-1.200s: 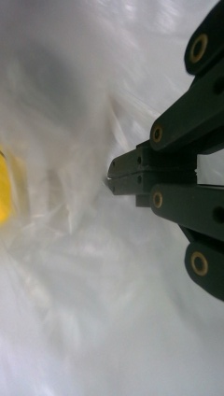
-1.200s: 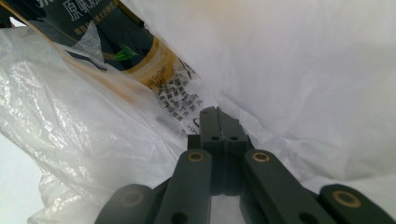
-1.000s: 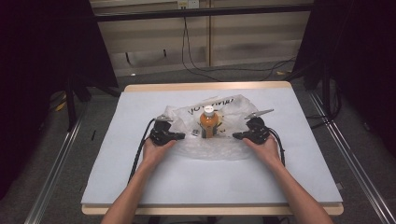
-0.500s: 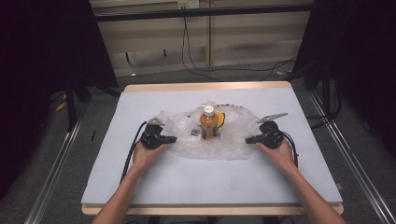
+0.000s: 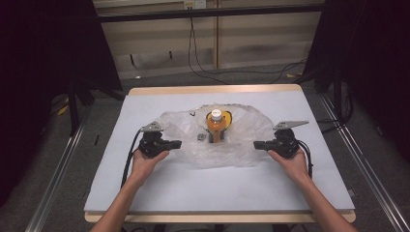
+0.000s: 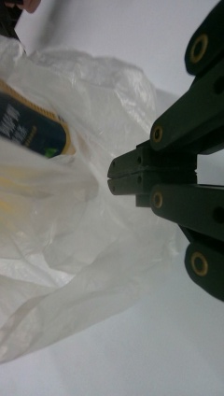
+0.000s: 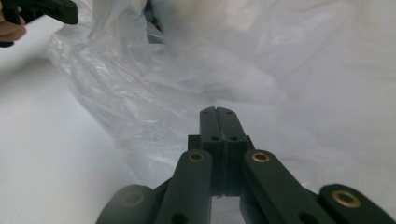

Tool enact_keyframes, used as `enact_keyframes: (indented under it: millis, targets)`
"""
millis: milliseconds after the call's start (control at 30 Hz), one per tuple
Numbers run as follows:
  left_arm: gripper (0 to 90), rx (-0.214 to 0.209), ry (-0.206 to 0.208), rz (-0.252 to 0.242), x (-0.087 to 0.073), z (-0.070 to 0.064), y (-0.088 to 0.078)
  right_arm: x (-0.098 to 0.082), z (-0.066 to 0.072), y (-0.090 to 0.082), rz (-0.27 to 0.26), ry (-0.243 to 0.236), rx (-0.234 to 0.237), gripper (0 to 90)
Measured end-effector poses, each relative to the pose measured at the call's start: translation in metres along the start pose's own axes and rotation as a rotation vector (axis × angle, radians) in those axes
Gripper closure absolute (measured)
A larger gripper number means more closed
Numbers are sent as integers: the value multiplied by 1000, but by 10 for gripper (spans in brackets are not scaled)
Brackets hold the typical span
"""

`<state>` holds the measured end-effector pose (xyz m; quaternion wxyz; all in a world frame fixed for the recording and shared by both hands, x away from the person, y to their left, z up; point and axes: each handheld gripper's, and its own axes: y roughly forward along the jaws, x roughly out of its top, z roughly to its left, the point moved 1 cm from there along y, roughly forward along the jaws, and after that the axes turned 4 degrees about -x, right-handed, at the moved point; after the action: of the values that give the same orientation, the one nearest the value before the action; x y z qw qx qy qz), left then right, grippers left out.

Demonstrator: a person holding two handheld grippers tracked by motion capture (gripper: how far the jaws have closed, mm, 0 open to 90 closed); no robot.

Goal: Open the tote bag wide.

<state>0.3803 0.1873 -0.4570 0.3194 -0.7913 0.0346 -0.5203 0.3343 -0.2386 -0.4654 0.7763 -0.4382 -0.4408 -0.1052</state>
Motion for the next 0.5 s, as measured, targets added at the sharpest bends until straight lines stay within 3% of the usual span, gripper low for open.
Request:
enact_keyframes:
  millis: [267, 367, 500]
  targets:
    - [900, -22, 32, -62, 3, -16, -20, 6, 13, -20, -77, -21, 23, 900]
    - [900, -38, 53, -81, 6, -24, -22, 10, 18, -23, -96, -30, 30, 900]
    - [900, -38, 43, -85, 11, -28, -20, 11, 23, -26, -98, -39, 38, 900]
